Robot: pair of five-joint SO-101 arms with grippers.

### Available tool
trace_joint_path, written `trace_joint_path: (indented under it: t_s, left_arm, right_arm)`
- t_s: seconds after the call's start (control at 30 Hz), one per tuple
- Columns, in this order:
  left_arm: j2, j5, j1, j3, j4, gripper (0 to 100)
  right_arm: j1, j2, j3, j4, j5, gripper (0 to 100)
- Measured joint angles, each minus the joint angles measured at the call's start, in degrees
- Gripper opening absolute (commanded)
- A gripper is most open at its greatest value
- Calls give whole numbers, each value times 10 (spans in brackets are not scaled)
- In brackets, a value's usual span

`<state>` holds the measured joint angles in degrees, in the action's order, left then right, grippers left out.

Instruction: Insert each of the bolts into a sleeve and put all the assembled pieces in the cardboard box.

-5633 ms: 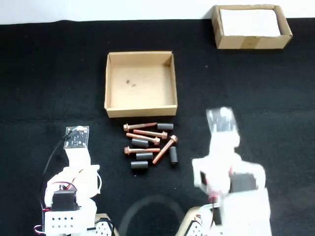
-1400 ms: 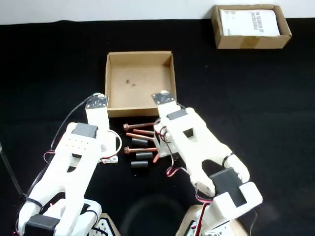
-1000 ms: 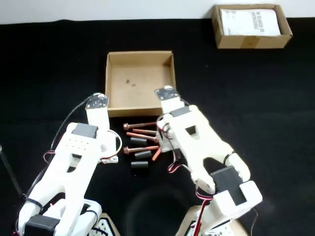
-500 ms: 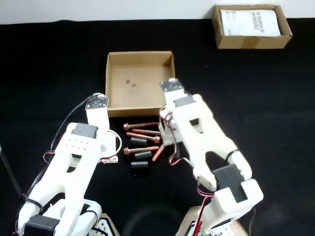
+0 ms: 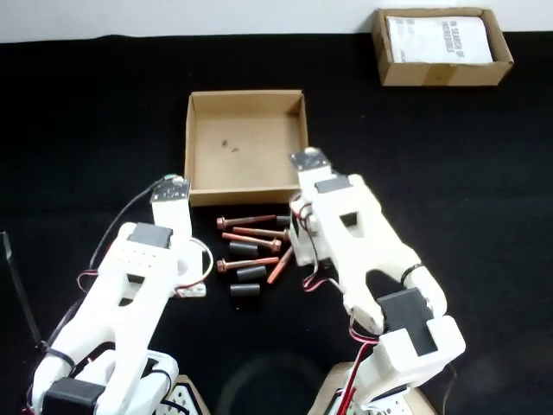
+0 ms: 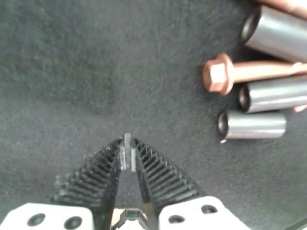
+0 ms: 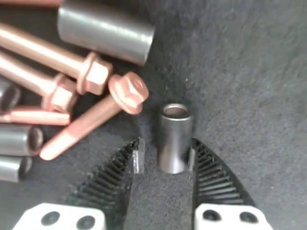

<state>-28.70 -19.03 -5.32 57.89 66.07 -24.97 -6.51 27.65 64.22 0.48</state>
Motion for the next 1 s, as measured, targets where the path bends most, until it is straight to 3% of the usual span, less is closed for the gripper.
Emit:
trace_joint_path:
  t_s: [0.57,0.77,1.0]
  left_arm:
    - [0,0,0,2,-1,10]
    - [0,0,0,2,-1,10]
    - [0,0,0,4,-1,10]
  right_arm:
    - [0,1,-18,-14,0,148]
    - [1,-1,-11,-43,0,3]
    - [4,2,20,-77,0,27]
